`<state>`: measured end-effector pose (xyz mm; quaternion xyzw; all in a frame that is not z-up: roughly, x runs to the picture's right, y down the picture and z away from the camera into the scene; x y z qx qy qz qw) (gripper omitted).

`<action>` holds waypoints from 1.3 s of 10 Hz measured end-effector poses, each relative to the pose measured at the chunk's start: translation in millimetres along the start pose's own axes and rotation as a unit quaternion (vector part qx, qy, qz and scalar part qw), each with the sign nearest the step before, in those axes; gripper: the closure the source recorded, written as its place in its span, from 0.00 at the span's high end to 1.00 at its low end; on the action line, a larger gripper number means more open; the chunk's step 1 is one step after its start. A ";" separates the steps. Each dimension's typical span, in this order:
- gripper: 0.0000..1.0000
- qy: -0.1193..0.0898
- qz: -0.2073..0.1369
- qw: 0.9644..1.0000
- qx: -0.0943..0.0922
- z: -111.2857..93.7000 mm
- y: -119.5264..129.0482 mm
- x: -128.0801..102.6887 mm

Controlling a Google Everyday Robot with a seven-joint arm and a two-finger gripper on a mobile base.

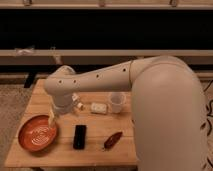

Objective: Place the pepper in the ceramic bowl

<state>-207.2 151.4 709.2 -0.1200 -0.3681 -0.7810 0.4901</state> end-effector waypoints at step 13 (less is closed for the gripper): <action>0.80 -0.046 0.252 0.963 -0.081 62.2 189.4 -120.1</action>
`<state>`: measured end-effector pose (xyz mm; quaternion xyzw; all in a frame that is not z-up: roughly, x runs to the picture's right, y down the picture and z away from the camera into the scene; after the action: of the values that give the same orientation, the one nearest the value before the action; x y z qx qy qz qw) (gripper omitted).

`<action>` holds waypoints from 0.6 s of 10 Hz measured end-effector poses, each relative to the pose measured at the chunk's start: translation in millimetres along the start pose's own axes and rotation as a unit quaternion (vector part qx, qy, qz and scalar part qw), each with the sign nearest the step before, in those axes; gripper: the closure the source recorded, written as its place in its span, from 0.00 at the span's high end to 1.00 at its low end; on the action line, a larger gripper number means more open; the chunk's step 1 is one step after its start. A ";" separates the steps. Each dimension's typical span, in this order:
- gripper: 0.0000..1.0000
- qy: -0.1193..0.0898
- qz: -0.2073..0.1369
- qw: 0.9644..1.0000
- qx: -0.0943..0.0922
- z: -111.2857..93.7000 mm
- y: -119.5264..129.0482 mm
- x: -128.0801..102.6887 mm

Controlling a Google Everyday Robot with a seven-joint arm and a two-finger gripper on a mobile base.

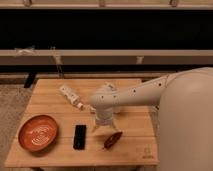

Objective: Place the pepper in the ceramic bowl

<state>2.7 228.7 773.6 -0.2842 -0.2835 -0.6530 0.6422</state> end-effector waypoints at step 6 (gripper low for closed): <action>0.80 -0.032 0.073 0.997 0.008 24.0 35.6 -27.7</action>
<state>38.8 264.6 769.7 -0.3202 -0.2875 -0.5926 0.6809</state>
